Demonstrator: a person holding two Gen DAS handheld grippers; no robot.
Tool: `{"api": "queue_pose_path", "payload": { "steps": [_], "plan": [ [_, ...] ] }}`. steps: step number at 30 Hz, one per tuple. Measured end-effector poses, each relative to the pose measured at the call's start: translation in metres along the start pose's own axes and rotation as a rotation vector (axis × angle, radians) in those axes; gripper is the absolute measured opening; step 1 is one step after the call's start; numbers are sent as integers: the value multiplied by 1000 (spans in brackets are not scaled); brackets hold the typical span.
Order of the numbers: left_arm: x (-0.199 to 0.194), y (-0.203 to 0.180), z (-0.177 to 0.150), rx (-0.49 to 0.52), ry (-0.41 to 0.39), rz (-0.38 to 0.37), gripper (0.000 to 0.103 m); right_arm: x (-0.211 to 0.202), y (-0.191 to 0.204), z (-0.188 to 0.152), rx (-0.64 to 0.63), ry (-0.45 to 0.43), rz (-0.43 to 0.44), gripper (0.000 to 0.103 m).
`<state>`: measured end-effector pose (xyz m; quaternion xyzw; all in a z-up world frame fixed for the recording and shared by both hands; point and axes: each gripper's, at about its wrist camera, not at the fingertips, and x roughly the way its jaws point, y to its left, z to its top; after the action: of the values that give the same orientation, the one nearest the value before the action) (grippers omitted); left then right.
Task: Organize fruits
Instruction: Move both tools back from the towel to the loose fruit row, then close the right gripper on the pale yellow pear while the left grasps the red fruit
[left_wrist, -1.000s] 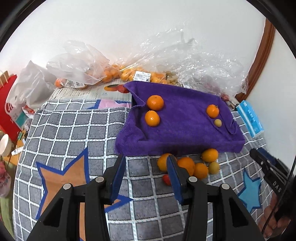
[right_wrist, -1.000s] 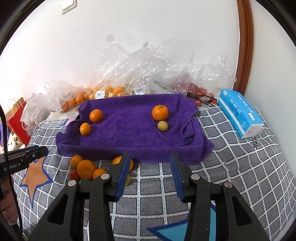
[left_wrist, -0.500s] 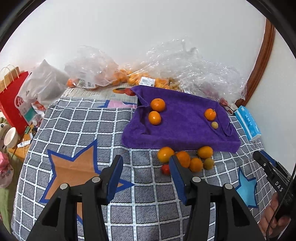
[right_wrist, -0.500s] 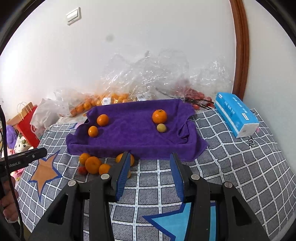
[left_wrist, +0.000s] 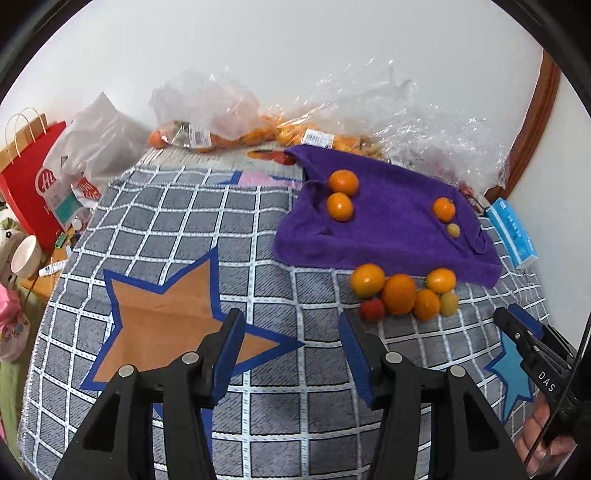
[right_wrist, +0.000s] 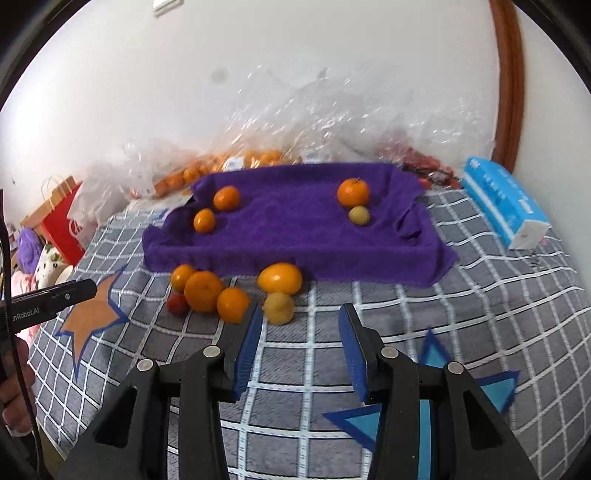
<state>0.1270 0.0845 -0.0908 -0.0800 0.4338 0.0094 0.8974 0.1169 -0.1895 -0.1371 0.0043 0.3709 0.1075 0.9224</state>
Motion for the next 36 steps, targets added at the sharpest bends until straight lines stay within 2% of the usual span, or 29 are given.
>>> {"api": "queue_pose_path", "payload": {
  "steps": [6,14,20,22,24,29,31,32,36],
  "plan": [
    [22,12,-6,-6,51,9,51,23,8,-1,-16,38,-5,41],
    [41,22,-11,-9,68,-4,51,57,16,0,-31,87,-22,36],
    [51,26,-12,-15,89,-20,51,75,17,2,-25,116,-26,35],
    [50,26,-14,-11,82,-25,51,79,19,1,-35,122,-29,31],
    [48,26,-17,-4,75,-24,51,78,21,1,-54,115,-36,27],
    [46,21,-21,-1,58,-1,51,74,20,-2,-55,106,-28,27],
    [46,18,-22,-1,56,3,55,68,18,-4,-52,96,-28,27],
    [46,15,-23,2,61,-2,58,65,16,-5,-51,92,-28,27],
    [40,5,-27,19,62,-40,56,52,7,-10,-29,70,-11,27]
  ]
}}
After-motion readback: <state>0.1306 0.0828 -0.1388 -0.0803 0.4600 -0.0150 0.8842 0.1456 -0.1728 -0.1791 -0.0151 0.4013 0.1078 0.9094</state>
